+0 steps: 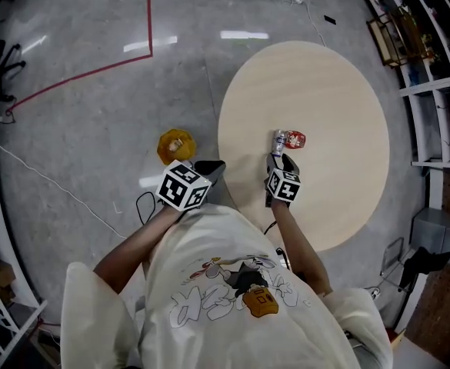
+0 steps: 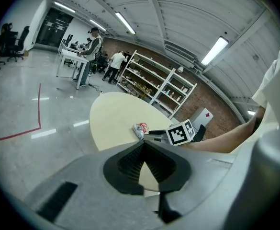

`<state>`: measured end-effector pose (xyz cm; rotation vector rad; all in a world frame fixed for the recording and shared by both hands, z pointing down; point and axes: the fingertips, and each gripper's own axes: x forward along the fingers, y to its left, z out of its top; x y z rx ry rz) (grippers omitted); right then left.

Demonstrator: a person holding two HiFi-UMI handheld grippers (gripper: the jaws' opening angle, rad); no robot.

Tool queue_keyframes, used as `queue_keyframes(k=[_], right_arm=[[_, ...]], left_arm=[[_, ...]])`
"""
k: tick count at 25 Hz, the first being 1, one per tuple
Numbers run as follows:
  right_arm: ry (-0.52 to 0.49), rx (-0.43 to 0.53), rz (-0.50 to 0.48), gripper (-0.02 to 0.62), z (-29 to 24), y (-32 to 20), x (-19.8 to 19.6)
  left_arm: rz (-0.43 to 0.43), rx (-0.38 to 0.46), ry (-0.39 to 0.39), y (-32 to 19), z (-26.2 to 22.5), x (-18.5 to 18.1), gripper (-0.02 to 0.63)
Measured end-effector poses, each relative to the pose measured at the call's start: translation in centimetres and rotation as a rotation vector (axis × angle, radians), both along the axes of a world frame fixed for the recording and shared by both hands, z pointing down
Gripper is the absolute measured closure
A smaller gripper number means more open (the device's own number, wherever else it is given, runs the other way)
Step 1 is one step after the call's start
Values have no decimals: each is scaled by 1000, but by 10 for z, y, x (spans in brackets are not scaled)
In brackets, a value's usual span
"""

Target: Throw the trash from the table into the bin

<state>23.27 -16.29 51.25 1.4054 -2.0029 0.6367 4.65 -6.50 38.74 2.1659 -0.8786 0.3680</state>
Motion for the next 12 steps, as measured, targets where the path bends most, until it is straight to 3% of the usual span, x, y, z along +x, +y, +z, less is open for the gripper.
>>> queue_keyframes(k=[4,12], right_arm=[[72,-4,-13,380,11,-15,3],[97,-117,28,371,42,-33,20]], left_arm=[[-3,-1,5,-9,-1,-13,600],[-32,-8,18,-15,-5,-41,600]])
